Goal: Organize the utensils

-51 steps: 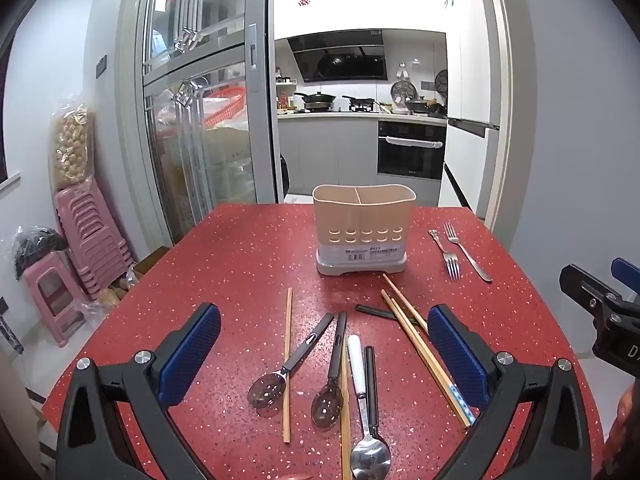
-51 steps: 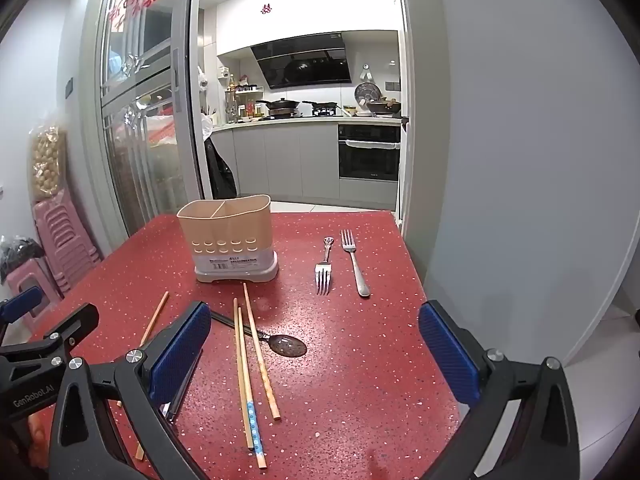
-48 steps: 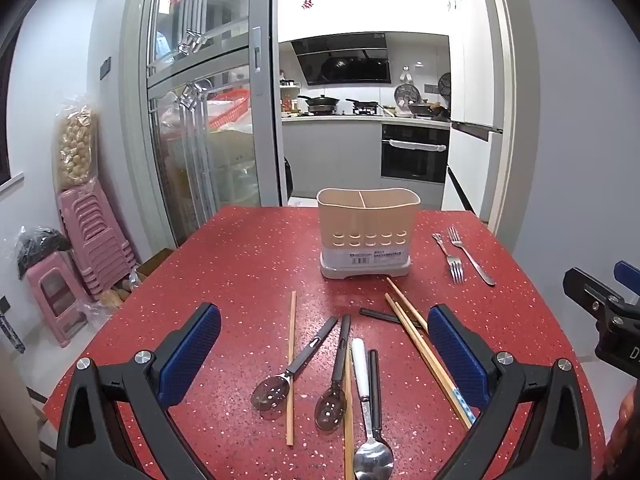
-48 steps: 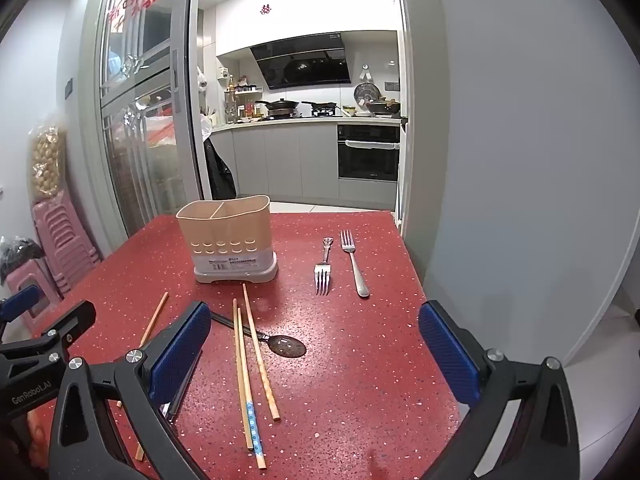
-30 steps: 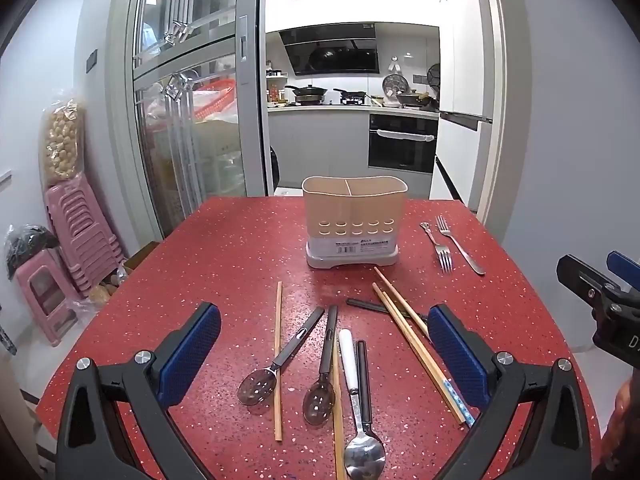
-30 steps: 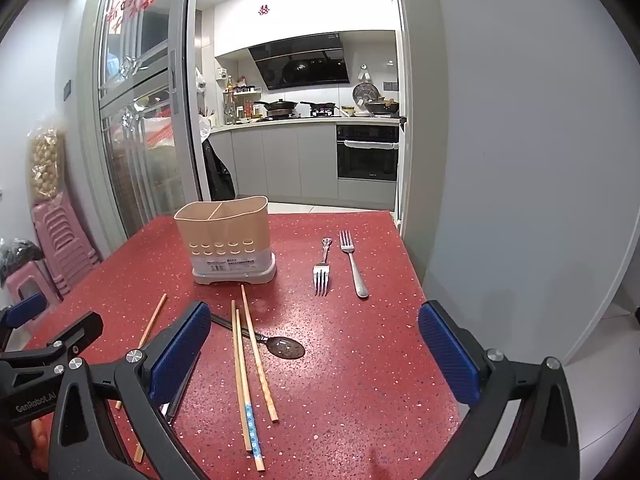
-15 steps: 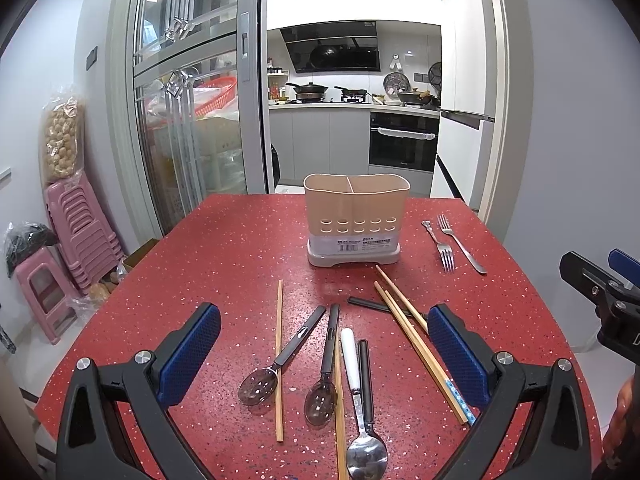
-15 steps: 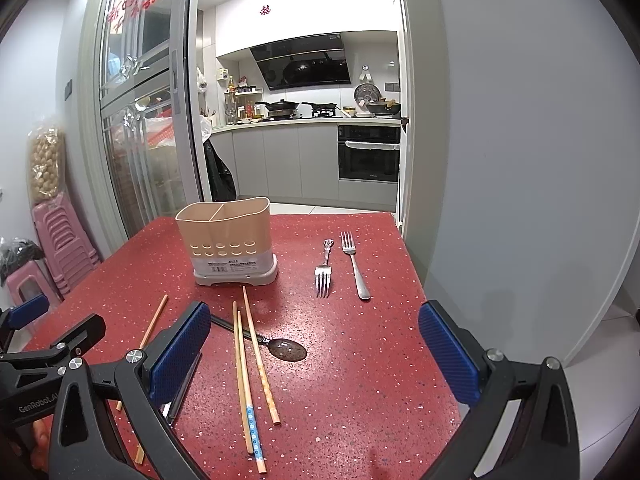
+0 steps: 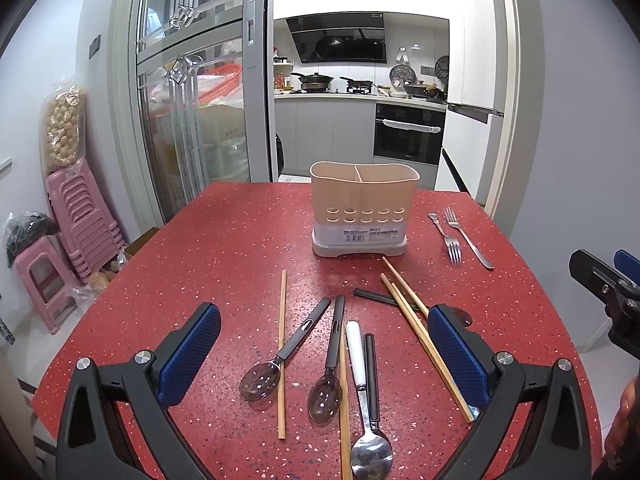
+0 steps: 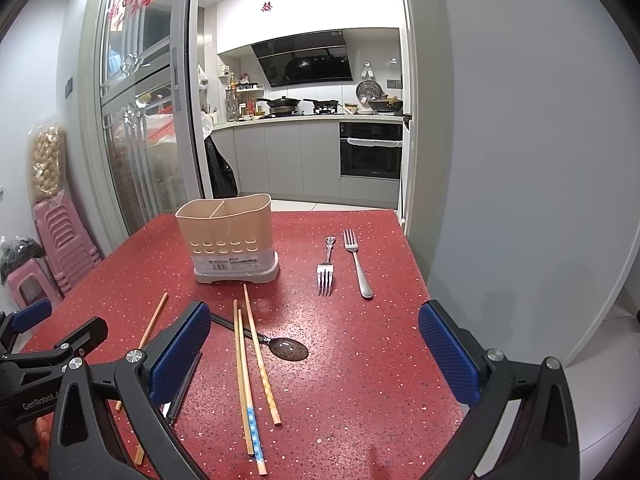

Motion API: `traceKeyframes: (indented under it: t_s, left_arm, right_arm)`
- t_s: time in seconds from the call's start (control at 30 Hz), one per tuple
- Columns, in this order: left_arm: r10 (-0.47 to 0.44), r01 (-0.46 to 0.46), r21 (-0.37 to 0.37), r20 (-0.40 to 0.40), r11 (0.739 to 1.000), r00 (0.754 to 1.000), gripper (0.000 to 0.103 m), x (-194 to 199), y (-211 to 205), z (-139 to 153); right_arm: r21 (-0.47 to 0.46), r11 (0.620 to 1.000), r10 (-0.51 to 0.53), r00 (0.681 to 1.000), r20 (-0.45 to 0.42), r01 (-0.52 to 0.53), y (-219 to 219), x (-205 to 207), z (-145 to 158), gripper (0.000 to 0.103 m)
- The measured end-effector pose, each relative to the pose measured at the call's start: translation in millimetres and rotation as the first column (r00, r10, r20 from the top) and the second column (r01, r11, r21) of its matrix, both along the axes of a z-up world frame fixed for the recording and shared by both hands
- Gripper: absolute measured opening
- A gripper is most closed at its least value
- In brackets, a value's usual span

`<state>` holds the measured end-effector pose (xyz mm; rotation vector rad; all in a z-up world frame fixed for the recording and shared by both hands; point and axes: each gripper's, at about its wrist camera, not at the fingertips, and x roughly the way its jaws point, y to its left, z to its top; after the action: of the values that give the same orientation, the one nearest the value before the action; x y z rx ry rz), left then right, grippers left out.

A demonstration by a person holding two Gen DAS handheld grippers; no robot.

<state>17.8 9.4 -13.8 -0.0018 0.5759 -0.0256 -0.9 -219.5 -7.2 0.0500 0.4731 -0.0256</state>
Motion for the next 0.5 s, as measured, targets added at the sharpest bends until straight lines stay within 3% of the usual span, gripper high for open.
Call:
traceKeyframes:
  t_s: [0.5]
  left_arm:
    - [-0.005, 0.005, 0.000, -0.007, 1.000, 1.000, 0.103, 2.4, 0.0, -1.5]
  right_arm:
    - [0.004, 1.000, -0.002, 1.000, -0.013, 0.002, 2.8, 9.1, -4.4, 0.103]
